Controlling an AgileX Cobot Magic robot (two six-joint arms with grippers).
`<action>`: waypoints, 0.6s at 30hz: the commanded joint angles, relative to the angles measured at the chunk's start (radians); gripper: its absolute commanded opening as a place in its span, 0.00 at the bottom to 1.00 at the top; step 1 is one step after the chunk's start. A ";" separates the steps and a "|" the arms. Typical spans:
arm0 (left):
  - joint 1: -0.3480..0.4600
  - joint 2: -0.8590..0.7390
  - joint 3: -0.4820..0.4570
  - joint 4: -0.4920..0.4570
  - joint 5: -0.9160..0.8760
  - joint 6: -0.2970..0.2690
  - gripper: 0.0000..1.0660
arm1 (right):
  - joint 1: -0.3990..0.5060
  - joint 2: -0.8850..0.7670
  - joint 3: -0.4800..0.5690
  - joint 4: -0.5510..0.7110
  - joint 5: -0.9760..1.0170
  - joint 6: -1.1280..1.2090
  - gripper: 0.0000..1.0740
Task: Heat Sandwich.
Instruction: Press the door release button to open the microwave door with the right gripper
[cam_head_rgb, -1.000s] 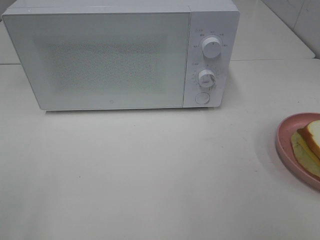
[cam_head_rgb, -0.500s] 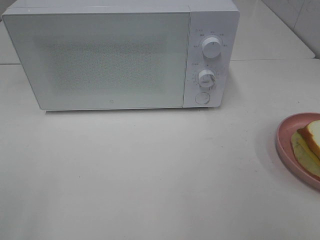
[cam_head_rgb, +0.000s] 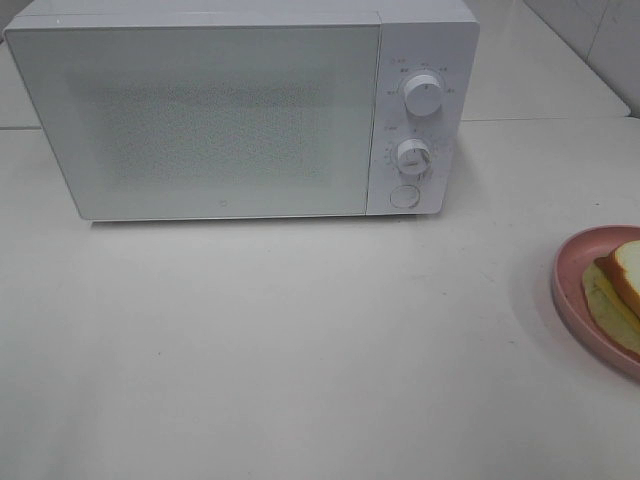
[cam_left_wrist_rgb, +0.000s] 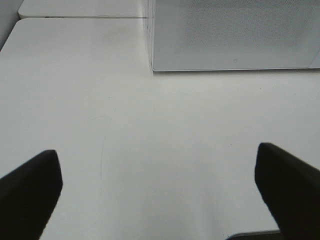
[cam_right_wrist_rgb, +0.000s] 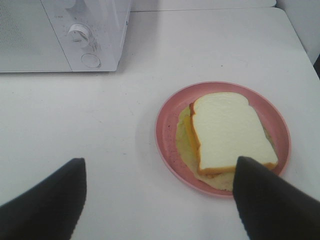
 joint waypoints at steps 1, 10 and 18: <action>0.001 -0.026 0.005 0.000 -0.010 -0.002 0.95 | 0.003 0.063 -0.008 -0.001 -0.079 -0.008 0.73; 0.001 -0.026 0.005 0.000 -0.010 -0.002 0.95 | 0.003 0.243 -0.006 -0.001 -0.230 -0.008 0.72; 0.001 -0.026 0.005 0.000 -0.010 -0.002 0.95 | 0.003 0.386 -0.006 -0.001 -0.367 -0.008 0.71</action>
